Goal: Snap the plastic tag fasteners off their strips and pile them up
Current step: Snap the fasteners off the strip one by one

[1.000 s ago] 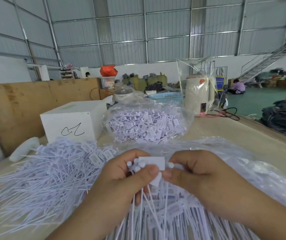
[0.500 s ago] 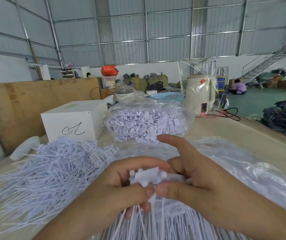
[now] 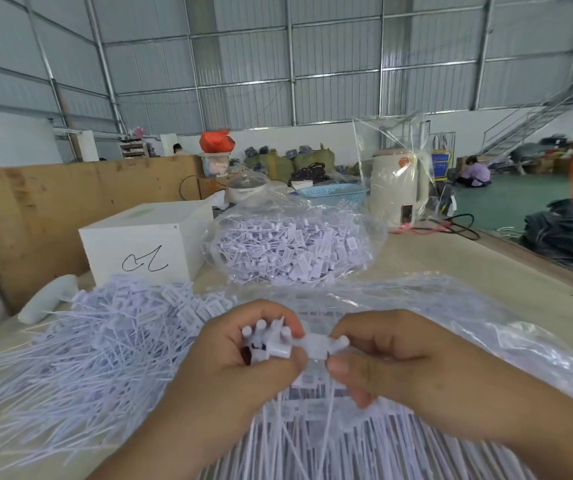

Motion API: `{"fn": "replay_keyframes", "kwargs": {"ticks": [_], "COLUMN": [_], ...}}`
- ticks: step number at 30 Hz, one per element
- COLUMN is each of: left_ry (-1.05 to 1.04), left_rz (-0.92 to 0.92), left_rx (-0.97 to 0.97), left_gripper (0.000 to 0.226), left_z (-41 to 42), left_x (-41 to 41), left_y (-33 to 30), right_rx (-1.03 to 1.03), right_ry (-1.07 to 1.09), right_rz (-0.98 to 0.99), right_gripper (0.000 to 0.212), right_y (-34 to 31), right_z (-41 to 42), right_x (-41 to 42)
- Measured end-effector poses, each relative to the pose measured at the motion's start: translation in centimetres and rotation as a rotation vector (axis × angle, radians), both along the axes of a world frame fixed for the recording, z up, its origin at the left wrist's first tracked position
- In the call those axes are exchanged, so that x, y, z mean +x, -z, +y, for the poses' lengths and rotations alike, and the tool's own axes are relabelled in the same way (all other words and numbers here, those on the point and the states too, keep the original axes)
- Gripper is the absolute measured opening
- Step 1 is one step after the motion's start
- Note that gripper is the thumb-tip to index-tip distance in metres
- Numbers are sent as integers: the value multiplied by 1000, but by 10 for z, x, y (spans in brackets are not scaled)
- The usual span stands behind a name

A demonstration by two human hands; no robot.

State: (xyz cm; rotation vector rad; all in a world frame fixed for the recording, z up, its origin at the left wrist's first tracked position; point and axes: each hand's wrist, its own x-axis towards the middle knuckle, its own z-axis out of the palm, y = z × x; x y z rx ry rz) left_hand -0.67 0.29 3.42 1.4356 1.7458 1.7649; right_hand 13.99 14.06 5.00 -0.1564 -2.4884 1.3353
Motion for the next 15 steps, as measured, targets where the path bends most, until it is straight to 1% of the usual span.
{"fn": "replay_keyframes", "kwargs": {"ticks": [2,4,5,7,9,10,11,12,13,15], "left_ry": [-46,-109,-142,-198,-179,-145,-94,-30,40,167], "left_rz": [-21,-52,-63,-79,-106,-115,-114,-98,-93,-86], "left_rx": [42,90,106,128,123,110,97,86,68,37], "left_gripper": [14,27,28,24,24,25,25,19,13,14], "left_z": [3,6,7,8,7,6,6,5,4,0], "left_x": [7,13,15,18,19,19,19,18,18,15], "left_y": [-2,-2,-2,0,1,-1,-2,-3,-5,-7], "right_rx": [27,51,50,-24,-66,-78,-101,-134,-145,-108], "right_ry": [70,160,210,336,408,379,287,159,41,-68], "right_rz": [31,112,167,311,402,394,341,260,175,69], "right_gripper": [26,28,28,31,43,46,41,30,29,52], "right_y": [2,5,7,7,2,-2,-3,-4,-3,5], "right_z": [-1,-6,-9,-11,-5,-4,-4,-6,-6,-4], "right_x": [-1,-7,-10,-13,-9,-5,-2,-1,-1,-2]}}
